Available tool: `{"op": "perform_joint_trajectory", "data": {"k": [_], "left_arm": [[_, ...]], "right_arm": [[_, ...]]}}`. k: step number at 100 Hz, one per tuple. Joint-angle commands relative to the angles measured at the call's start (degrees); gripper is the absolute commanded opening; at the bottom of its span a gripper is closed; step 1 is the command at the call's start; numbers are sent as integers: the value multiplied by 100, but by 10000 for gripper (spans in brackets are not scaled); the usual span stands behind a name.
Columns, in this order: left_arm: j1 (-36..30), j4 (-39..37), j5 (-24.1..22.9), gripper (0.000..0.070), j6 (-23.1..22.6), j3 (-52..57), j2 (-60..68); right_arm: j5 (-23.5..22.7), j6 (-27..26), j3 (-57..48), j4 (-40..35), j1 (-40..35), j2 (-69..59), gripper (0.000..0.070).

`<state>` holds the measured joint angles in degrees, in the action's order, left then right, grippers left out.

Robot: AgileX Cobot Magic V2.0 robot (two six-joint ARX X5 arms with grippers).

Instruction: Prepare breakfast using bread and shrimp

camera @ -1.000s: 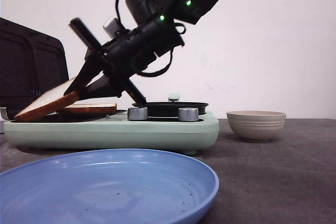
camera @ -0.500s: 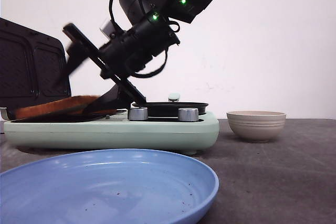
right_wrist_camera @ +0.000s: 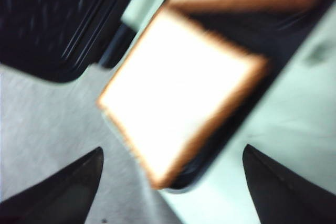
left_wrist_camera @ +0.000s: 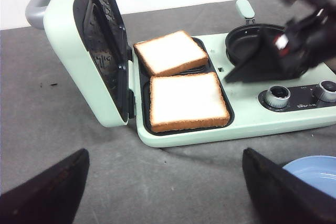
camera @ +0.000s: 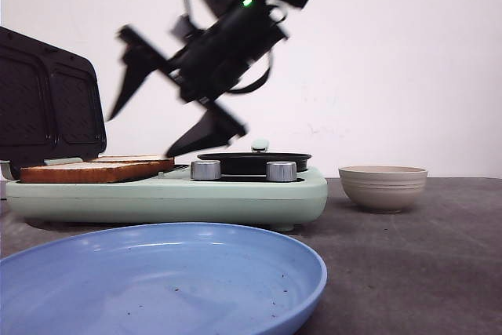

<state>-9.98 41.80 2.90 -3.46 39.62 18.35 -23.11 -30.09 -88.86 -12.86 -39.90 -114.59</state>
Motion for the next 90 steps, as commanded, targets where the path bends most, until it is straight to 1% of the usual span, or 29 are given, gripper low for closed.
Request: {"op": "perform_joint_trajectory", "data": {"k": [1,10,16,36,48,61,72,83,90], "left_arm": [[0,-66,-15,514,-7,48,4],[0,-68,-15,514,9,48,4],[0,-68,-15,514,9,48,4],[0,-68,-15,514,81,48,4],[0,-66,-13,514,146,48,4],[0,-66,-13,514,162,48,4],[0,-66,-13,514,164,48,4],[0,-68,-11,514,260,48,4],[0,-66,-13,514,295,48,4]], "right_arm": [[70,378,-85,-166,-24,149,527],[125,686,-85,-459,50,400,527],[240,898,-85,-671,116,614,527],[1014,1799,-85,-1311,273,1512,527],[1099,2337,-85,-1681,382,2085,524],[1104,2586,-81,-2190,542,2614,520],[1126,2673,-24,-2455,697,3025,520],[1185,2673,260,-2472,798,3515,519],[1390,2673,605,-2361,824,3897,519]]}}
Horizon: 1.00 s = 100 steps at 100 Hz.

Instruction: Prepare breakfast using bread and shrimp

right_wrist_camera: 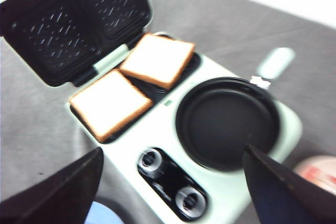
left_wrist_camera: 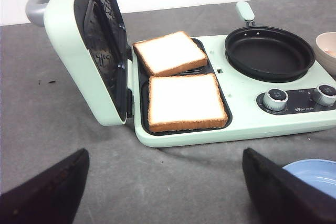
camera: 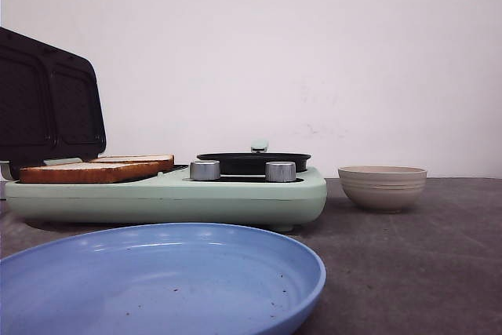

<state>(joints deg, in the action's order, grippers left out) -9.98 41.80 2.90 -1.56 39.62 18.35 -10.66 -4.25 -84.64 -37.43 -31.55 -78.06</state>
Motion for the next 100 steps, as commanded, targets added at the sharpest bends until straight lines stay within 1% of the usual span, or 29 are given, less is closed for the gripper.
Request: {"op": "perform_joint_trajectory", "data": {"k": [1,8,16,35,44,58,78,89,100], "left_arm": [[0,-66,-13,514,105,48,4],[0,-66,-11,514,118,48,4],[0,-66,-13,514,118,48,4],[0,-63,-11,513,118,48,4],[0,-68,-11,513,118,50,4],[0,-52,-11,513,136,50,4],[0,-72,9,513,719,50,4],[0,-74,7,514,896,50,4],[0,-125,-28,515,1056,50,33]], "right_arm": [[184,90,247,125,-9,306,519],[417,87,772,387,-7,782,519],[564,72,1497,785,-7,1384,518],[789,-332,3134,1502,-9,2704,519],[796,-503,3683,1539,-9,3126,519],[789,-949,4470,1545,-13,3705,519],[813,-1491,5405,1777,-13,4297,519],[813,-1779,5685,1827,-15,4444,519],[811,-1908,5807,1862,-20,4494,519]]}}
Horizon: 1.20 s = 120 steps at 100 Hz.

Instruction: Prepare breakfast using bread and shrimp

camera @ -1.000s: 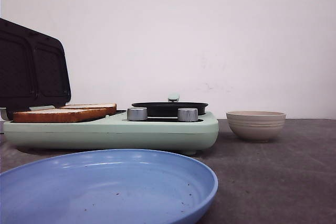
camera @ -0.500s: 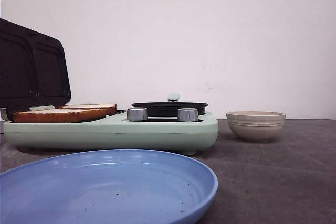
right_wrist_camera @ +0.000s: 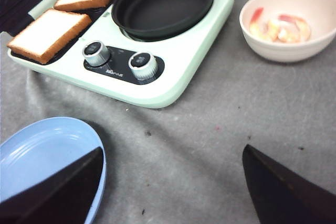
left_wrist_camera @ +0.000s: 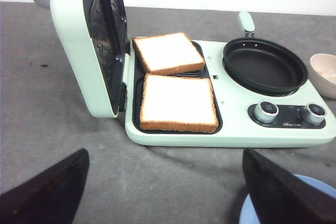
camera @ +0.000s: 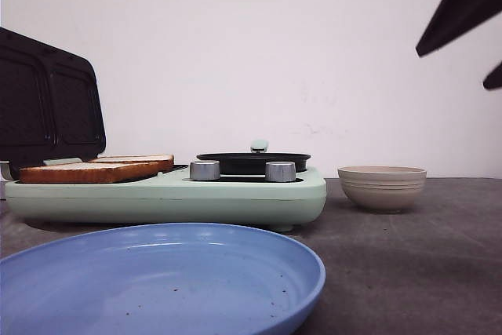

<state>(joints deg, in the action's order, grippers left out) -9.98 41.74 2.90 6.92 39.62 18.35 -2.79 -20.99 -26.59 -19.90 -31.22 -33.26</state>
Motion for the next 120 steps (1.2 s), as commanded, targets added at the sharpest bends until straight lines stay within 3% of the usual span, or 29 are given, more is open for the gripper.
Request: {"op": "perform_joint_trajectory", "data": {"k": [1,22,37,56,69,93,103,120], "left_arm": [[0,-142,-28,515,232,50,37],[2,-1110,-118,515,544,50,212],[92,-1768,-105,515,1095,66,555],[498,-2509,299,515,1875,190,1139],[1104,-2944,796,515,2487,284,1565],[2638,-3963,2430,513,3687,302,2551],[3211,-4546,3082,513,4400,304,3086],[3558,-5823,3508,512,5781,302,4070]], "right_arm": [[26,-234,2,109,-52,13,519],[28,-219,2,372,-52,4,519],[24,-219,2,468,-52,4,519],[-20,-219,2,466,-52,4,519],[-20,-219,2,446,-52,7,519],[-22,-140,2,341,-52,4,519],[-20,-66,2,273,-52,4,519],[-22,-24,2,267,-52,4,519]]}}
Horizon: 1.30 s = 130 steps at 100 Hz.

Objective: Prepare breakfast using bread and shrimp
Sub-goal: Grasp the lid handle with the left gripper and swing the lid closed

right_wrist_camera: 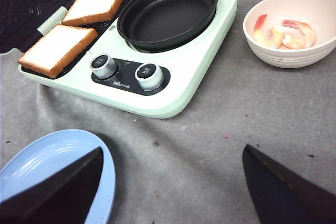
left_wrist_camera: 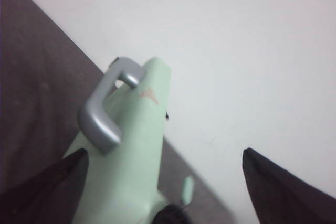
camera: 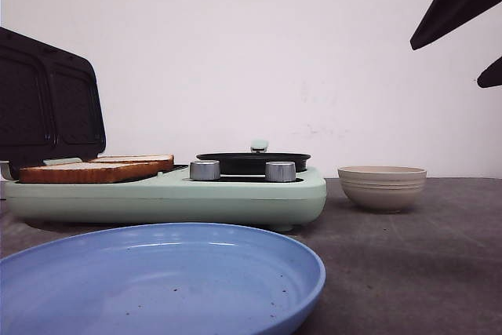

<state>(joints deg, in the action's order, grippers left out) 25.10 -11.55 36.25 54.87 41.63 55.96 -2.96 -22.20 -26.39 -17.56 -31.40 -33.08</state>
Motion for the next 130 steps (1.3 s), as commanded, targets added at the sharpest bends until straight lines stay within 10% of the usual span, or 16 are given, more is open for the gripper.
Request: {"op": "perform_joint_trajectory", "data": {"k": [1,22,86,112,130], "left_arm": [[52,-586,199,512,1069,101,367],[55,-1908,479,509,2245,103,1432],[-81,-2448,505,493,2323,111,2660],[-168,-2448,494,408,2277,249,2795],[-199,-2448,474,205,2243,396,2811]], "right_arm": [[-4,98,-17,33,-35,-13,519],[-2,122,-17,37,-35,-13,519],[0,122,-17,39,-35,-15,519],[0,122,-17,37,-35,-17,518],[0,120,-17,37,-35,-17,519]]}}
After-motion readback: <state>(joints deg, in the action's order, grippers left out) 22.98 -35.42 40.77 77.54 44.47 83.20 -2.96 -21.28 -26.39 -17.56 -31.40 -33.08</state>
